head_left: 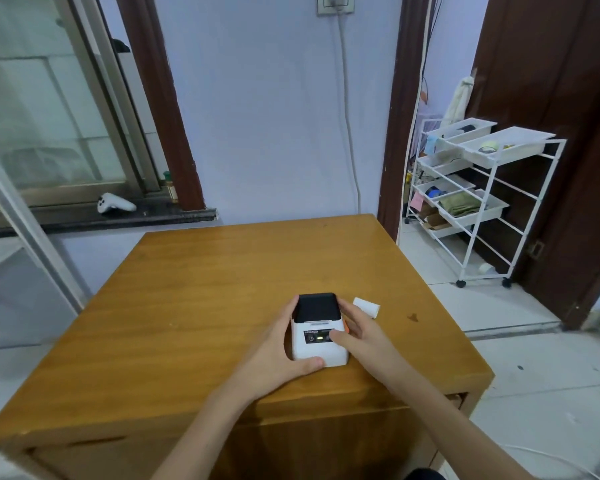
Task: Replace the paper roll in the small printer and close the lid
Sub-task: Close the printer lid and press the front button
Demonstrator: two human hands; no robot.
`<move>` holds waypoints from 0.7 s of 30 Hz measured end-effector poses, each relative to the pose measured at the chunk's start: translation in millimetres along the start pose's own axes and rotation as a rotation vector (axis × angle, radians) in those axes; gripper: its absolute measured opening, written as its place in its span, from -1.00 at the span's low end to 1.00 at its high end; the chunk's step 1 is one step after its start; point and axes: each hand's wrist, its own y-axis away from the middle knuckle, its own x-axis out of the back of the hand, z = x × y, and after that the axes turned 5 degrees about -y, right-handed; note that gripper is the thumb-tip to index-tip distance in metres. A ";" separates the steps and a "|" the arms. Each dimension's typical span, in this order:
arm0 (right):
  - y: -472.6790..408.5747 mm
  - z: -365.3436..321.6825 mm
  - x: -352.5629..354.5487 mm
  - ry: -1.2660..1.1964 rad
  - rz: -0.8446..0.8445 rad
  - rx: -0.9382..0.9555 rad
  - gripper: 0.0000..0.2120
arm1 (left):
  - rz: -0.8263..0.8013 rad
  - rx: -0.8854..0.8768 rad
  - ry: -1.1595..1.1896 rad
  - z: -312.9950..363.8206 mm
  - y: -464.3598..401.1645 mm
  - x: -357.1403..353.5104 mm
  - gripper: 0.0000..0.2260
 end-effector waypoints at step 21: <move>-6.3 12.3 -0.9 0.060 0.073 0.005 -0.29 | 0.035 0.053 0.029 -3.7 -1.3 0.5 -0.03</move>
